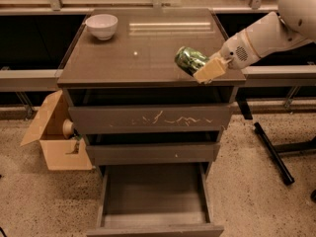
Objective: Place green can into bottom drawer
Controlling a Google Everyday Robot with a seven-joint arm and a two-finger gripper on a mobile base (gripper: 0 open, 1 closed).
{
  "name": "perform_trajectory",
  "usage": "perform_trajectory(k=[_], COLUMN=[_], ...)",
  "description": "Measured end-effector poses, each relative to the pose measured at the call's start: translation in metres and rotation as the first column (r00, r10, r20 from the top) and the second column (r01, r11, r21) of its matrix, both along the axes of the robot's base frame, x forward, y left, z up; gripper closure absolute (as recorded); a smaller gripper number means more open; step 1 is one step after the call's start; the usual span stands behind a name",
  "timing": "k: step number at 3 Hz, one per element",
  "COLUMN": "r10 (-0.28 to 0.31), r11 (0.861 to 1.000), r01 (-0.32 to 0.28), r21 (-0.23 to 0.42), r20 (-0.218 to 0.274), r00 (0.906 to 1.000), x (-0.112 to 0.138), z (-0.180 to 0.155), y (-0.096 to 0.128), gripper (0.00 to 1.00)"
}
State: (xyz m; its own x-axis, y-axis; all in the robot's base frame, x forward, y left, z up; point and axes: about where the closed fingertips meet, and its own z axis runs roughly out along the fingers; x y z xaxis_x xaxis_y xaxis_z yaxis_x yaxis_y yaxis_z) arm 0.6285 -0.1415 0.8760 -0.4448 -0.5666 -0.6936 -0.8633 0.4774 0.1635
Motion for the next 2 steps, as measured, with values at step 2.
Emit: perform_trajectory(k=[2], r10=[0.200], r11=[0.976], r01=[-0.199], r21=[-0.086], r20=[0.006], r00=[0.9798], x=[-0.065], z=[-0.046], y=[0.036], gripper=[1.00])
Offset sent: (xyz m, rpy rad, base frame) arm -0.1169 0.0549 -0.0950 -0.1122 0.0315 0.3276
